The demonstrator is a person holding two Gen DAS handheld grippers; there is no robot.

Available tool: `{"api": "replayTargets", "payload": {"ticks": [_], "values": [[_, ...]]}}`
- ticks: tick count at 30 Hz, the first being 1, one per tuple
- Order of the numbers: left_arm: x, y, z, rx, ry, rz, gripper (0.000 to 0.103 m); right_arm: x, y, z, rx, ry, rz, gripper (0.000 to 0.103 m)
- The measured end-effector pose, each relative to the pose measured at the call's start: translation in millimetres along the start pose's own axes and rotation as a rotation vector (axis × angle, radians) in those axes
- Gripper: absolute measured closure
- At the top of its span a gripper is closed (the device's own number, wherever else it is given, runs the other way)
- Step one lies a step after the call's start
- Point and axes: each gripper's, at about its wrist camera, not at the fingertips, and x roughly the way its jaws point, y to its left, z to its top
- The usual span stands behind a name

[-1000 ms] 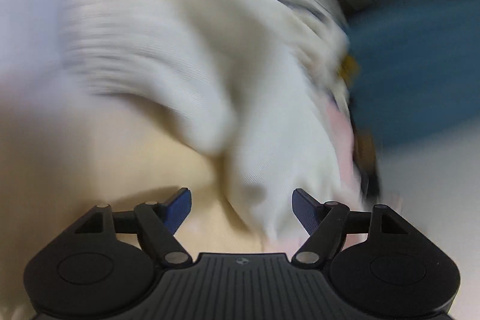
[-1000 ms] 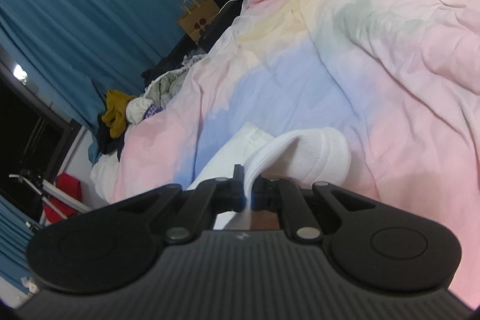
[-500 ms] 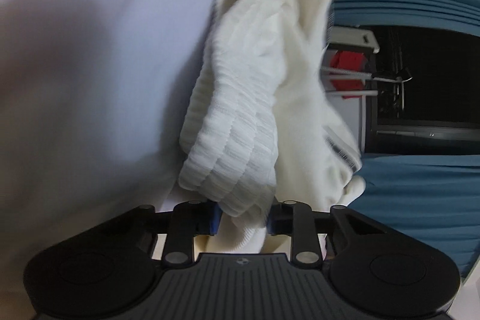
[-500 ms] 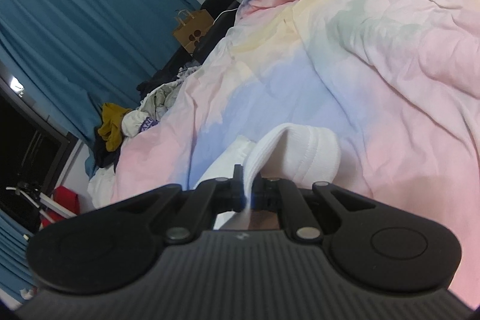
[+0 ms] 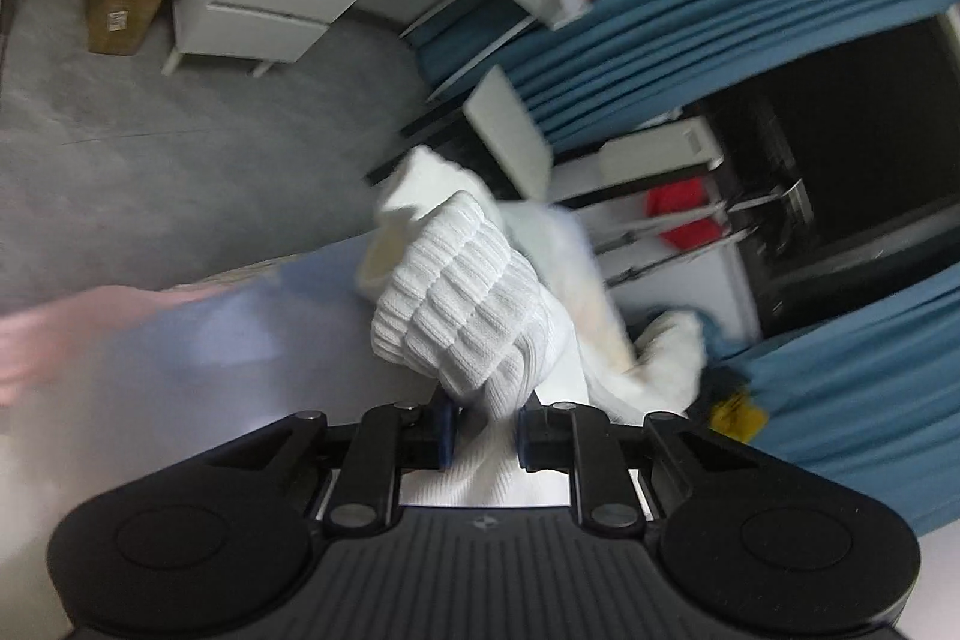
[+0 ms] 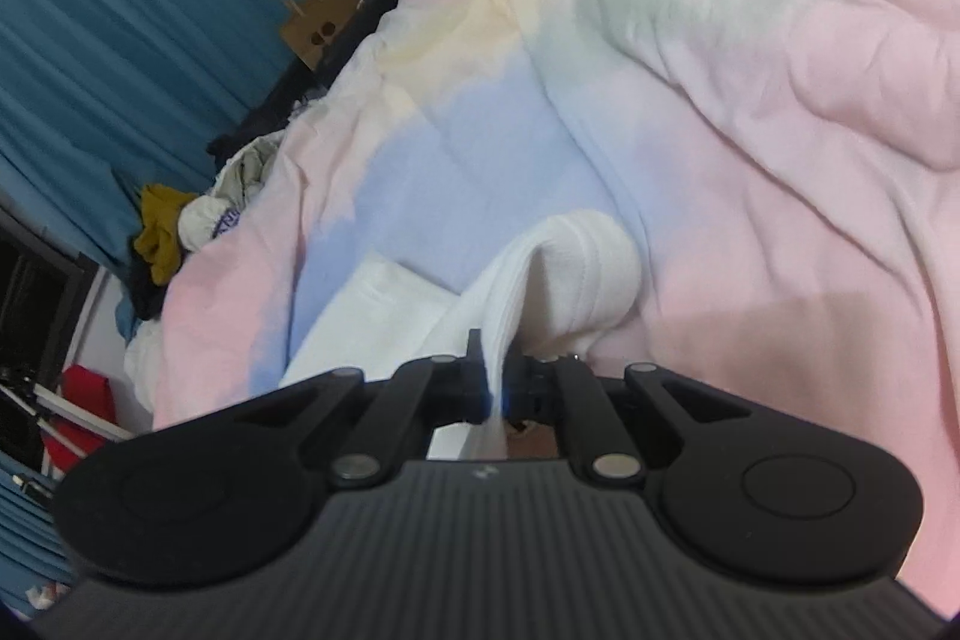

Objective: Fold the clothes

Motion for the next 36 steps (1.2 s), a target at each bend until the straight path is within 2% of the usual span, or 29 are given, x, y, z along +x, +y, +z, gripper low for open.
{"api": "replayTargets", "payload": {"ticks": [4, 6, 8, 12, 14, 15, 18, 22, 24, 26, 29, 31, 33, 35, 36], "values": [[-16.3, 35.4, 7.3, 0.008, 0.049, 0.045, 0.083, -32.4, 29.6, 4.8, -0.115, -0.154, 0.177, 0.097], [-19.3, 53.9, 5.7, 0.004, 0.059, 0.056, 0.083, -48.5, 35.2, 6.4, -0.134, -0.213, 0.206, 0.097], [-17.2, 63.8, 0.0, 0.003, 0.078, 0.082, 0.083, -52.4, 27.4, 9.4, -0.113, -0.215, 0.132, 0.097], [-6.6, 84.0, -5.5, 0.034, 0.138, 0.138, 0.081, -14.3, -8.4, 4.5, -0.118, 0.004, -0.217, 0.097], [-0.6, 90.8, -8.0, 0.08, 0.149, 0.161, 0.08, 1.5, -25.5, -1.7, -0.084, 0.088, -0.252, 0.097], [2.7, 91.5, -10.8, 0.101, 0.15, 0.171, 0.078, 3.5, -25.3, -3.0, -0.099, 0.093, -0.258, 0.097], [0.1, 92.3, -13.6, 0.118, 0.155, 0.161, 0.074, 0.8, -15.6, -5.1, -0.152, 0.066, -0.26, 0.095], [-4.9, 89.7, -14.2, 0.169, 0.159, 0.171, 0.063, -8.9, -18.1, 0.7, -0.113, 0.032, -0.236, 0.093], [-12.2, 82.8, -16.5, 0.218, 0.155, 0.181, 0.06, -13.7, -15.8, 2.7, -0.103, -0.008, -0.249, 0.085], [-21.9, 75.7, -20.9, 0.275, 0.145, 0.195, 0.054, -19.5, -12.2, 5.9, -0.113, -0.052, -0.267, 0.065], [-42.6, 65.4, -27.6, 0.345, 0.111, 0.205, 0.045, -28.1, -1.6, 5.1, -0.157, -0.093, -0.258, 0.05], [-58.0, 53.0, -30.1, 0.398, 0.038, 0.219, 0.036, -34.8, 7.0, 4.5, -0.177, -0.118, -0.252, 0.043], [-68.0, 35.6, -37.9, 0.456, -0.042, 0.228, 0.028, -46.3, 17.4, 4.0, -0.197, -0.169, -0.258, 0.04], [-77.0, 17.1, -44.1, 0.515, -0.109, 0.224, 0.025, -59.9, 29.2, 2.5, -0.232, -0.238, -0.248, 0.028], [-80.0, 8.0, -48.3, 0.538, -0.131, 0.217, 0.024, -66.6, 35.3, 1.4, -0.251, -0.273, -0.238, 0.027]]}}
